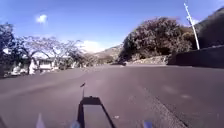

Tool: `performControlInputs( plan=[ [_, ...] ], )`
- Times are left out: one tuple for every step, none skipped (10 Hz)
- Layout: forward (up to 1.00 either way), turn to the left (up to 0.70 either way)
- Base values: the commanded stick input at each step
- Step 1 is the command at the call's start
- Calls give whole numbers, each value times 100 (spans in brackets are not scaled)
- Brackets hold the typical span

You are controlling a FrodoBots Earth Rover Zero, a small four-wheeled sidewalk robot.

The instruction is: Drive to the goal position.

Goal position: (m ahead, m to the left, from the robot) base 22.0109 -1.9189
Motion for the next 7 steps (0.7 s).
performControlInputs(
  plan=[
    [70, 0],
    [70, 0],
    [70, 0],
    [70, 0],
    [70, 0],
    [70, 0],
    [70, 0]
  ],
)
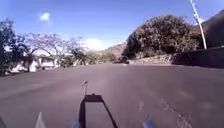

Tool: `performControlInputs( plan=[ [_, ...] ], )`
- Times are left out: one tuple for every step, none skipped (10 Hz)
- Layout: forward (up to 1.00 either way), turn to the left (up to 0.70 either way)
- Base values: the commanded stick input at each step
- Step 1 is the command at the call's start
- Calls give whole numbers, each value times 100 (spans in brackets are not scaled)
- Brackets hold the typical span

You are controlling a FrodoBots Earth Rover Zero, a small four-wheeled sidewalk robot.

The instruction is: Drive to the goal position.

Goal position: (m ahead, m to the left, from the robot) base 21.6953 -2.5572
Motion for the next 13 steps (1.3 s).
performControlInputs(
  plan=[
    [70, 0],
    [70, 0],
    [70, 0],
    [70, 0],
    [70, 0],
    [70, 0],
    [70, 0],
    [70, 0],
    [70, 0],
    [70, 0],
    [70, 0],
    [70, 0],
    [70, 0]
  ],
)
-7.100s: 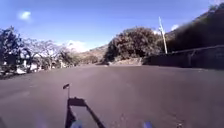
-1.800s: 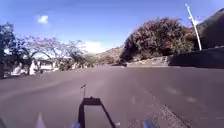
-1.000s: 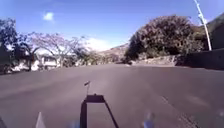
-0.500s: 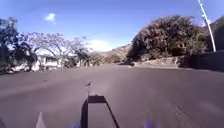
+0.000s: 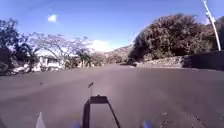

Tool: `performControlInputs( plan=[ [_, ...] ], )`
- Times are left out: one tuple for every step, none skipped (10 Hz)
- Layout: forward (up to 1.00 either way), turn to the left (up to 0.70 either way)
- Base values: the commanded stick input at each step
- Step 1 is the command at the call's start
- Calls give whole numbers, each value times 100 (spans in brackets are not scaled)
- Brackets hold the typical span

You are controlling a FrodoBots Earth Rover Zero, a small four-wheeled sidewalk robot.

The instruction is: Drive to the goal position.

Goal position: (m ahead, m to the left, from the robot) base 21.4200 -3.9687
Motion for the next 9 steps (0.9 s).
performControlInputs(
  plan=[
    [70, 0],
    [70, 0],
    [70, 0],
    [70, 0],
    [70, -9],
    [70, -23],
    [70, -35],
    [70, -35],
    [70, -35]
  ],
)
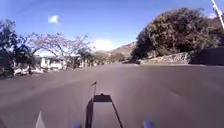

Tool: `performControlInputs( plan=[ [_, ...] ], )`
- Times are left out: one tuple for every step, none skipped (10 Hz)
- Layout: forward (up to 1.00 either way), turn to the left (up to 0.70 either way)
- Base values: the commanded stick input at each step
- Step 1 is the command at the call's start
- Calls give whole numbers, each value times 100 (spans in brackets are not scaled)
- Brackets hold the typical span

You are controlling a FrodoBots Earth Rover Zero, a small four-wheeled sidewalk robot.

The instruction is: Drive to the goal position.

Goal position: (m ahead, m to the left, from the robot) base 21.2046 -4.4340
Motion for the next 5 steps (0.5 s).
performControlInputs(
  plan=[
    [70, -35],
    [70, -35],
    [70, -35],
    [70, -35],
    [70, -35]
  ],
)
